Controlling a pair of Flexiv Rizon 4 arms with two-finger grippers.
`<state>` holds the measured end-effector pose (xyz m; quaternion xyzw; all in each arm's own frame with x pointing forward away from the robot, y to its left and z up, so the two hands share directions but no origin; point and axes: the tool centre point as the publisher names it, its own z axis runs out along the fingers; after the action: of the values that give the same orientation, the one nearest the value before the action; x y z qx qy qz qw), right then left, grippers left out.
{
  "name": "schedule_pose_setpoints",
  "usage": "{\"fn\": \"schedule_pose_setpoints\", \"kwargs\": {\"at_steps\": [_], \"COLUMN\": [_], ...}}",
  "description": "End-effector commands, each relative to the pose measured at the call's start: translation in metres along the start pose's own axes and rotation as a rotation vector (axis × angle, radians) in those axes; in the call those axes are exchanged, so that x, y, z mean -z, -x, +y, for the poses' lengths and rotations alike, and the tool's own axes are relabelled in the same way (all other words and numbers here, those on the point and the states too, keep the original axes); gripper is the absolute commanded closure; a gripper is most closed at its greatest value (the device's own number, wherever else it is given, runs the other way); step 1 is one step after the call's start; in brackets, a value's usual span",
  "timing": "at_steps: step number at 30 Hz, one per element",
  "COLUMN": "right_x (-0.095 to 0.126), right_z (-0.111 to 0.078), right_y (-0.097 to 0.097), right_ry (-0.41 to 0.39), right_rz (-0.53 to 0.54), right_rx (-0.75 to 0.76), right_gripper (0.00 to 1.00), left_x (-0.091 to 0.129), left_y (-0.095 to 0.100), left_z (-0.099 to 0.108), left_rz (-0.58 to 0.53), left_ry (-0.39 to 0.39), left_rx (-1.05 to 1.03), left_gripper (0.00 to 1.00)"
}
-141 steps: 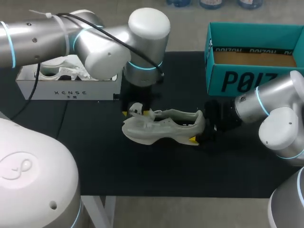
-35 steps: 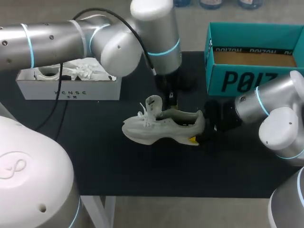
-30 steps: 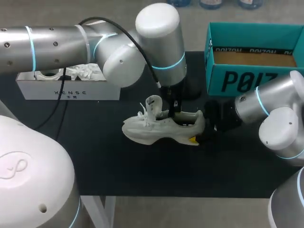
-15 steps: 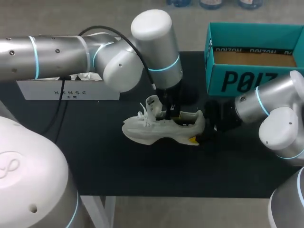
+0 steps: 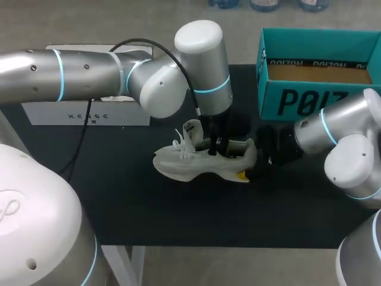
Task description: Take the shoe out of the shoebox, open the shoe tongue, remove and reinsert the insole, then place the shoe into the shoebox
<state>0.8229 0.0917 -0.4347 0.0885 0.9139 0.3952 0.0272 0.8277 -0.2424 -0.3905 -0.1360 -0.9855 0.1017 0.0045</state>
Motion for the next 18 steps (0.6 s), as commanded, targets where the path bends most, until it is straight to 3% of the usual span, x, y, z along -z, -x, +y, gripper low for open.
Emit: {"fn": "schedule_pose_setpoints", "kwargs": {"at_steps": [1, 10, 12, 18], "right_x": [-0.003, -0.003, -0.003, -0.003], "right_z": [-0.002, -0.002, -0.002, -0.002], "right_y": [0.0, 0.0, 0.0, 0.0], "right_ry": [-0.001, -0.001, -0.001, -0.001], "right_rz": [-0.002, -0.002, -0.002, -0.002], "right_rx": [-0.001, -0.001, -0.001, -0.001], "right_gripper": [1.0, 1.0, 1.0, 1.0], "left_x": [-0.001, 0.007, 0.004, -0.011], "left_y": [-0.01, -0.031, -0.033, -0.038], "left_z": [0.003, 0.006, 0.007, 0.012], "left_rz": [0.01, -0.006, -0.016, 0.01], "left_ry": [-0.002, 0.049, 0.079, 0.067], "left_rx": [-0.007, -0.01, -0.01, 0.004], "left_gripper": [1.0, 1.0, 1.0, 1.0]}}
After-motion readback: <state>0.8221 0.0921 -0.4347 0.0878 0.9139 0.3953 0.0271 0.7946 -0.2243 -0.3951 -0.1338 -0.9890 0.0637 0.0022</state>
